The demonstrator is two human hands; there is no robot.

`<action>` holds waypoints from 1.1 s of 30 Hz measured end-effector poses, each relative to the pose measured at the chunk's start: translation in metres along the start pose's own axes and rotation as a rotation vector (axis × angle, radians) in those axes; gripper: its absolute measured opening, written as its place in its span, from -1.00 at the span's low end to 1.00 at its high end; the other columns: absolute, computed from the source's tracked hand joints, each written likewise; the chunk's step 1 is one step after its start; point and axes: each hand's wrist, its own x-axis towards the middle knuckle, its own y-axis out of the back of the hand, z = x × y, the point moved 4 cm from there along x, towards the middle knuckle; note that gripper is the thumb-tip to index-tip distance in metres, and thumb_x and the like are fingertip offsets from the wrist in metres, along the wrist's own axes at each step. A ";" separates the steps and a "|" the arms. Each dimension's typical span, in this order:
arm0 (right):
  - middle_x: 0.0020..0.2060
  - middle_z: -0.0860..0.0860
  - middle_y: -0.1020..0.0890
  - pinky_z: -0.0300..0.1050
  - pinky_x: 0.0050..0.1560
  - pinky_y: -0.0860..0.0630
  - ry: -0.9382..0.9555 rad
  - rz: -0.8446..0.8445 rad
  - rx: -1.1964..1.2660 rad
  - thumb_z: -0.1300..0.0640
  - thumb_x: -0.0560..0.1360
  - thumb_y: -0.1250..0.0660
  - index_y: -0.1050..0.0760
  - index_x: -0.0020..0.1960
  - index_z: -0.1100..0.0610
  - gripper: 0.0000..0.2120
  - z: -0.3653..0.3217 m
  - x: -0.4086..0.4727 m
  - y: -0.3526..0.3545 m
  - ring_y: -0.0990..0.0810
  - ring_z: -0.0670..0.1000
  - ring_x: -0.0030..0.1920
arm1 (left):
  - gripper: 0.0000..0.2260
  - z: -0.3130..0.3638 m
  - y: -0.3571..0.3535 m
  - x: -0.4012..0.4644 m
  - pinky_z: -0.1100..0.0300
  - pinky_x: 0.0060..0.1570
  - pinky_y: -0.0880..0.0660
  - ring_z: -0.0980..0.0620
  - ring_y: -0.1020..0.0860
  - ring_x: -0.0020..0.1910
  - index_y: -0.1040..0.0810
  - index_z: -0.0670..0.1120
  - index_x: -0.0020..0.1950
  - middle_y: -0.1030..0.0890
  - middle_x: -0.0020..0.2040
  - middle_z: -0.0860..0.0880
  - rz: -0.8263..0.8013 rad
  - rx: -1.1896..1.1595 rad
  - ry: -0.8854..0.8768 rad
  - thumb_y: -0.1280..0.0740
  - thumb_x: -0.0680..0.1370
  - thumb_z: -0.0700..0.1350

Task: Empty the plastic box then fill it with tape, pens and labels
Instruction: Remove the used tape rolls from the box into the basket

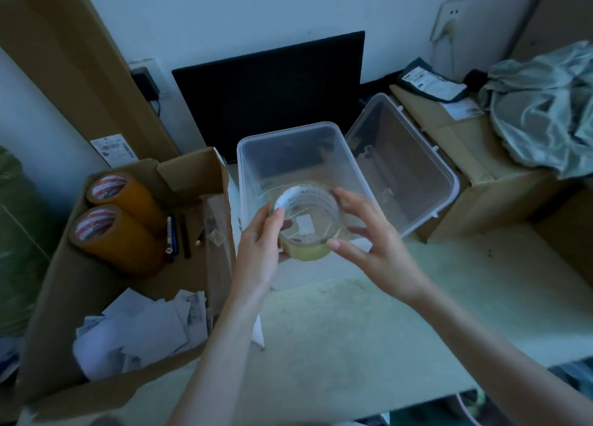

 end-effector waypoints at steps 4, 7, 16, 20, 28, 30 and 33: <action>0.31 -0.12 -0.49 -0.07 0.16 -0.53 -0.206 -0.006 0.329 -0.17 0.46 -0.34 -0.26 0.45 -0.06 -0.39 0.002 -0.013 -0.013 -0.53 -0.07 0.25 | -0.82 -0.002 0.000 -0.005 0.25 -0.12 -0.58 0.07 -0.61 0.06 -0.52 0.27 0.02 -0.64 0.04 0.06 -0.053 0.048 -0.043 -0.13 0.63 0.06; 0.03 -0.14 -0.67 -0.04 0.09 -0.59 -0.299 0.055 0.500 -0.07 0.44 -0.33 -0.37 0.36 -0.05 -0.50 -0.001 -0.021 -0.015 -0.64 -0.05 0.09 | -0.81 -0.009 0.002 -0.009 0.09 0.03 -0.59 0.06 -0.63 0.04 -0.52 0.31 0.05 -0.64 0.03 0.13 -0.090 0.133 -0.085 -0.13 0.62 0.11; -0.01 -0.03 -0.66 -0.14 -0.19 -0.60 -0.407 0.282 0.562 0.03 0.47 -0.32 -0.49 0.31 0.05 -0.59 0.013 -0.070 0.008 -0.68 0.04 -0.02 | -0.83 -0.021 -0.025 -0.031 0.14 -0.01 -0.58 0.30 -0.56 -0.01 -0.48 0.42 0.02 -0.63 -0.01 0.21 -0.286 0.305 -0.106 -0.13 0.59 0.16; -0.05 -0.04 -0.68 -0.05 -0.14 -0.63 -0.441 0.352 0.557 0.09 0.54 -0.31 -0.55 0.21 -0.04 -0.75 0.025 -0.101 0.030 -0.68 0.06 -0.04 | -0.82 -0.033 -0.056 -0.043 0.08 -0.09 -0.60 0.14 -0.60 -0.06 -0.52 0.37 0.01 -0.66 -0.06 0.08 -0.356 0.330 -0.095 -0.14 0.59 0.13; 0.07 0.11 -0.61 0.10 -0.05 -0.63 -0.626 0.562 0.568 0.11 0.55 -0.30 -0.52 0.09 0.10 -0.86 0.066 -0.191 0.097 -0.66 0.12 -0.01 | -0.81 -0.065 -0.158 -0.078 0.15 -0.08 -0.56 0.12 -0.62 -0.10 -0.54 0.32 0.03 -0.67 -0.10 0.05 -0.552 0.450 -0.056 -0.13 0.60 0.15; 0.09 0.15 -0.59 0.11 -0.05 -0.63 -0.660 0.616 0.580 0.07 0.53 -0.34 -0.50 0.08 0.11 -0.83 0.075 -0.212 0.113 -0.66 0.12 0.00 | -0.81 -0.070 -0.185 -0.087 0.16 -0.11 -0.56 0.07 -0.63 -0.13 -0.54 0.30 0.03 -0.67 -0.10 0.01 -0.591 0.466 -0.053 -0.13 0.60 0.14; 0.04 0.22 -0.57 0.12 -0.06 -0.64 -0.723 0.723 0.599 0.11 0.54 -0.33 -0.47 0.11 0.18 -0.80 0.092 -0.253 0.139 -0.67 0.13 0.00 | -0.79 -0.084 -0.232 -0.106 0.05 -0.08 -0.57 0.02 -0.63 -0.15 -0.54 0.33 -0.06 -0.67 -0.13 0.01 -0.691 0.519 -0.061 -0.12 0.61 0.15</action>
